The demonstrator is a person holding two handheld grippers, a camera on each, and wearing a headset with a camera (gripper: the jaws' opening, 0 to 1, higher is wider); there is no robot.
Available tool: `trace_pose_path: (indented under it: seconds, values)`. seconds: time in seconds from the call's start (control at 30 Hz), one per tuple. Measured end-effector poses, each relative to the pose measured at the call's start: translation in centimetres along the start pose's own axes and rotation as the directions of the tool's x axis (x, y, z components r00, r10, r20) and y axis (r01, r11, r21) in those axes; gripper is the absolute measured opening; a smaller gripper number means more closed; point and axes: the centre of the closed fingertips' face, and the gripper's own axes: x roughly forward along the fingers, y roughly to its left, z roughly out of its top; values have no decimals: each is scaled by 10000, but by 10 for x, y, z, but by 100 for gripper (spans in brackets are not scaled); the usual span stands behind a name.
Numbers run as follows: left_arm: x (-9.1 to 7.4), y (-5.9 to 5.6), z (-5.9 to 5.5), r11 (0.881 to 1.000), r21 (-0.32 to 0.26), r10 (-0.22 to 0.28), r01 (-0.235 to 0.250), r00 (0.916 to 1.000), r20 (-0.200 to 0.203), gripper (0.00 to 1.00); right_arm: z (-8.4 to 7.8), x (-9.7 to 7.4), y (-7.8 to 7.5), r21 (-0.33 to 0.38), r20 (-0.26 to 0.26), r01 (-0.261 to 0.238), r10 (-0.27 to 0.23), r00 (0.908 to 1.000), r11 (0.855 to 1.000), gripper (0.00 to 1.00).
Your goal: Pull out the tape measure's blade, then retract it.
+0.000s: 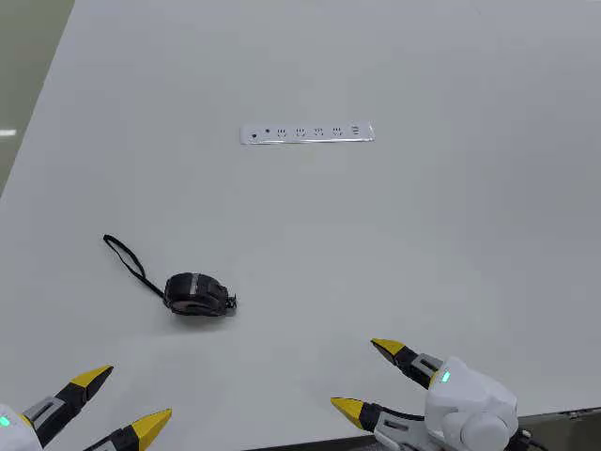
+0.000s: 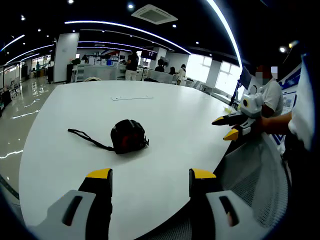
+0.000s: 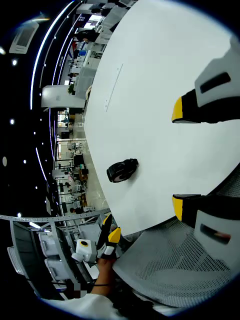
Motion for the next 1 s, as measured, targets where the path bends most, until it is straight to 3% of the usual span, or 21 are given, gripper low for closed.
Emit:
trace_pose_path:
  seconds: [1.0]
  values:
    - [3, 4, -5, 10000, -52, -58, 58, 10000, -12, 60, -2, 1, 1, -9, -99, -41, 41, 9999, 10000, 58]
